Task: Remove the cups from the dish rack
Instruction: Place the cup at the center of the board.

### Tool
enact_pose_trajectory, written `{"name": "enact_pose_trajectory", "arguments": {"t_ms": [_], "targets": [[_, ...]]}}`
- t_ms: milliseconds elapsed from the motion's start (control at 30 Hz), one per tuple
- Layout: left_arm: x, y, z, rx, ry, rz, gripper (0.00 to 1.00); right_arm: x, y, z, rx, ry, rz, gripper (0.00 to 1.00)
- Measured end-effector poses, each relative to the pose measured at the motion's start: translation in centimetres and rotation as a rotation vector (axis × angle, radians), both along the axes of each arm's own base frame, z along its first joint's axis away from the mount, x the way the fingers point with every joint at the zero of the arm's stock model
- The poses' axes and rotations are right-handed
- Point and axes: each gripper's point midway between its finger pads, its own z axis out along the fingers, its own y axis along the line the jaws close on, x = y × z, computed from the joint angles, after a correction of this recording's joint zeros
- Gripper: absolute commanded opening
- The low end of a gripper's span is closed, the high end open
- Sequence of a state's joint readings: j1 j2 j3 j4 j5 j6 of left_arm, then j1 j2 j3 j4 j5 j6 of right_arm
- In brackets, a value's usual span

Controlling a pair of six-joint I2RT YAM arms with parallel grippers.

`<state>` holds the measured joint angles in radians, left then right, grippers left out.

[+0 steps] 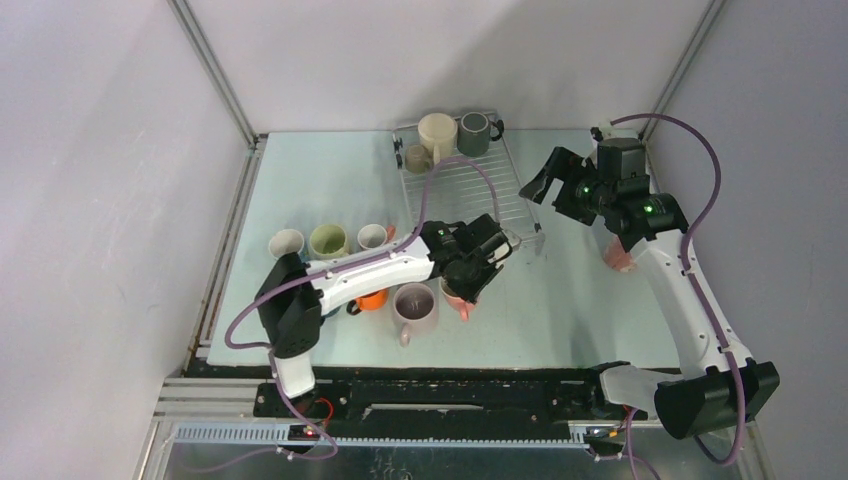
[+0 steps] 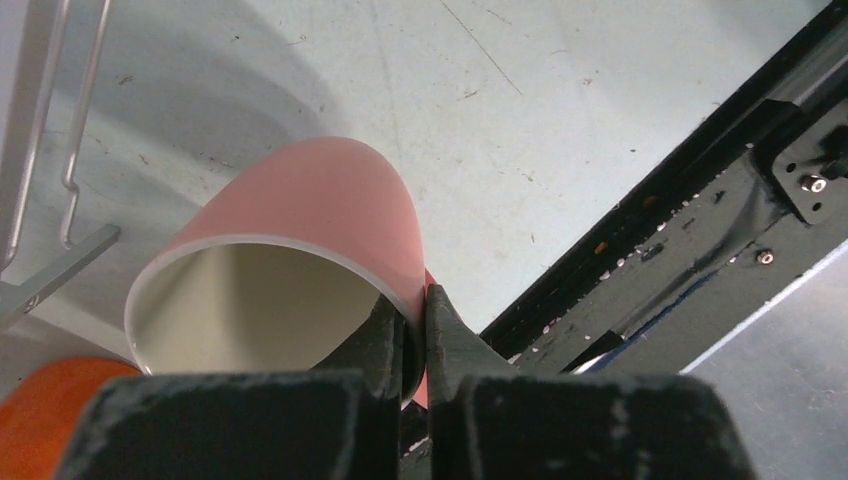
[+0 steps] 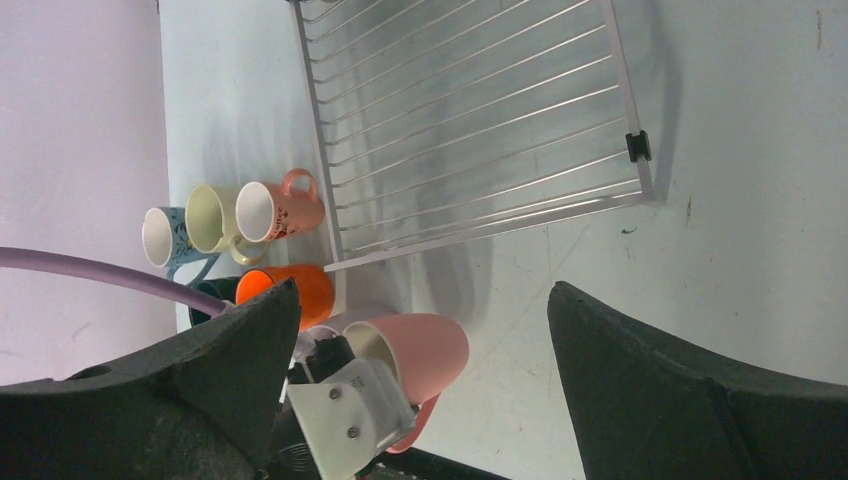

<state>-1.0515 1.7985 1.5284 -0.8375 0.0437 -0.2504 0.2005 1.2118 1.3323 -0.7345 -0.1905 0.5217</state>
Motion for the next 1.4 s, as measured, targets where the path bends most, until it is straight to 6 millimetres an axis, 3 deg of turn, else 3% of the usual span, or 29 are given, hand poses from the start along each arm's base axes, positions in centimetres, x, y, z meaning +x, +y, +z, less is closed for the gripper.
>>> {"name": "enact_pose_trajectory", "arguments": {"t_ms": [567,1400], "targets": [[-0.4,-0.2,-2.8,0.067,0.021,-0.012,0.02,-0.1,-0.3,-0.4,-0.002,0.008,-0.007,1.0],[-0.3,-1.1,-2.3,0.035,-0.005,-0.033,0.69,-0.1,-0.3,-0.3,0.0,0.008,-0.007,1.0]]}}
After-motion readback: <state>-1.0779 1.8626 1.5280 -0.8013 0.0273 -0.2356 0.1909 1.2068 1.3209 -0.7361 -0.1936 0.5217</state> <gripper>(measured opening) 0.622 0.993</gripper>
